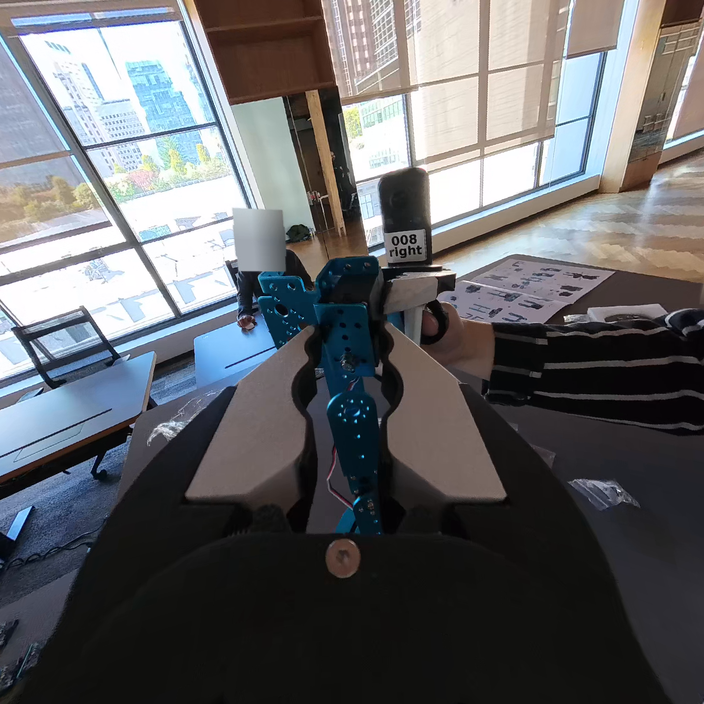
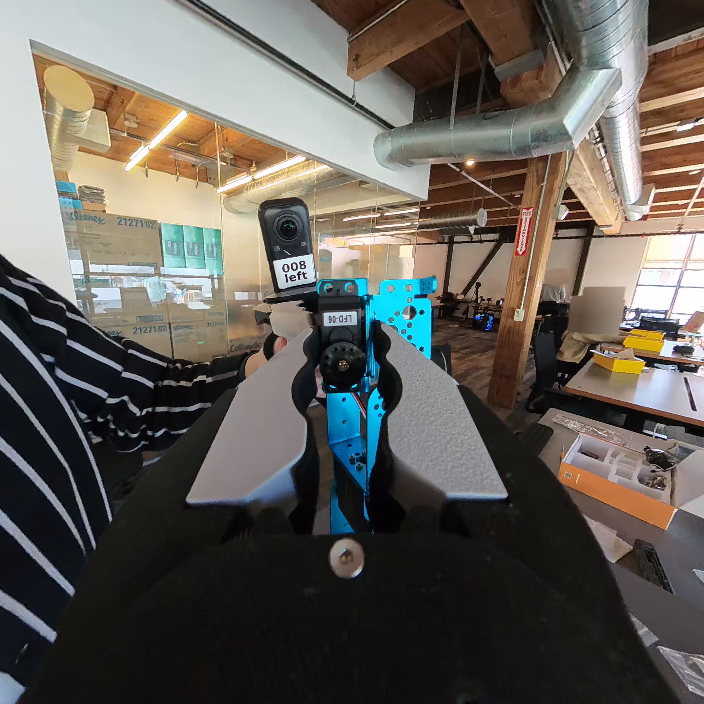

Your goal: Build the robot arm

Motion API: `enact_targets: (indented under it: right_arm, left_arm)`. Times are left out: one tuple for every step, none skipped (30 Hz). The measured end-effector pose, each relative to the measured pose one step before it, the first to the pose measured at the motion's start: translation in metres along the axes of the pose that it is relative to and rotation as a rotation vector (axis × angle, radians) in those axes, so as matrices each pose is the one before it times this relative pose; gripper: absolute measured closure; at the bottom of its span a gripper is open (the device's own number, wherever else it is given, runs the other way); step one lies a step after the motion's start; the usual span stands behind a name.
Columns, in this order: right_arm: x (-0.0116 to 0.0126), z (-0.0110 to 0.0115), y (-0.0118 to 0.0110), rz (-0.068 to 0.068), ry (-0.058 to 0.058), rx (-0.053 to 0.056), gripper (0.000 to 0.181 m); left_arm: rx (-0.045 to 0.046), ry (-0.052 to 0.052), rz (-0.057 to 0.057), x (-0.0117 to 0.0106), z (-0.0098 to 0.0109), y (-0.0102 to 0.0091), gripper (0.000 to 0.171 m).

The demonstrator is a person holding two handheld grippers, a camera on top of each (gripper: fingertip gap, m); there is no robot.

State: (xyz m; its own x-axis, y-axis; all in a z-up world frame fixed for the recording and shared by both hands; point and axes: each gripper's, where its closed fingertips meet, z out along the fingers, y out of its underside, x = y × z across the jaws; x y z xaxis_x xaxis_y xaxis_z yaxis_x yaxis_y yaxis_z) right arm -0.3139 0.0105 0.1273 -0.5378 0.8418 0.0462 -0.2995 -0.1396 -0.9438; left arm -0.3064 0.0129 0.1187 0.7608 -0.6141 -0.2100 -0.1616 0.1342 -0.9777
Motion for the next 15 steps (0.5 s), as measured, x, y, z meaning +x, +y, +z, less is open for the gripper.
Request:
enact_targets:
  right_arm:
    - [0.00054,-0.00066,-0.00158,0.0011,0.0049,0.0057,0.155]
    - [0.00054,-0.00075,-0.0012,-0.0002,0.0038,0.0031,0.155]
    - [0.00023,-0.00073,-0.00088,-0.0026,0.0022,0.0011,0.155]
    - [-0.00006,-0.00049,-0.00108,-0.0012,0.001,0.0022,0.155]
    - [-0.00047,-0.00009,-0.00154,-0.0004,-0.0008,0.0039,0.155]
    - [-0.00061,0.00002,-0.00188,-0.002,-0.0017,0.0048,0.155]
    - [-0.001,0.00024,-0.00204,-0.0041,-0.0038,0.0042,0.155]
    - [-0.00087,0.00046,-0.00169,-0.0067,-0.0027,0.0006,0.155]
    - [-0.00063,0.0006,-0.0015,-0.0078,-0.0018,-0.0009,0.155]
    - [-0.00067,0.00065,-0.00144,-0.0032,-0.0033,0.0003,0.155]
    - [-0.00049,0.00072,-0.00141,-0.0011,-0.003,0.001,0.155]
    - [-0.00043,0.0006,-0.0012,-0.0017,-0.0018,0.0007,0.155]
    - [-0.00055,0.00059,-0.00122,-0.0024,-0.0019,0.0014,0.155]
    - [-0.00065,0.00041,-0.00153,-0.0027,-0.0022,0.0034,0.155]
    - [-0.00056,0.00033,-0.0015,-0.0039,-0.0018,0.0043,0.155]
  left_arm:
    - [-0.0039,-0.002,0.0016,-0.00051,0.00134,-0.00116,0.144]
    - [-0.00676,-0.0018,0.0009,-0.0002,0.00132,-0.00082,0.144]
    - [-0.00768,-0.0009,-0.0003,0.00003,0.00088,-0.00071,0.144]
    - [-0.00558,-0.0003,-0.0005,0.00028,0.00064,-0.00114,0.144]
    - [-0.00194,-0.0012,0.002,0.00037,0.00028,-0.00152,0.144]
    - [0.00091,-0.0013,0.0071,0.00051,0.00013,-0.00203,0.144]
    - [-0.00004,-0.0005,0.0113,0.00065,-0.00019,-0.00198,0.144]
    - [-0.00401,-0.0005,0.011,0.00043,-0.00018,-0.00181,0.144]
    - [-0.00579,-0.0005,0.009,0.0003,-0.00037,-0.00171,0.145]
    - [-0.00517,-0.0007,0.0084,0.00021,-0.0004,-0.00179,0.145]
    - [-0.00485,-0.0022,0.0074,0.00015,-0.00046,-0.00166,0.144]
    - [-0.00373,-0.0035,0.0059,0.00014,-0.00039,-0.00153,0.145]
    - [-0.00136,-0.0037,0.0045,0.00034,-0.0003,-0.00159,0.144]
    - [0.00067,-0.0032,0.0032,0.00027,-0.00025,-0.0016,0.144]
    - [0.00062,-0.0035,0.0002,0.00014,0.0,-0.00142,0.144]
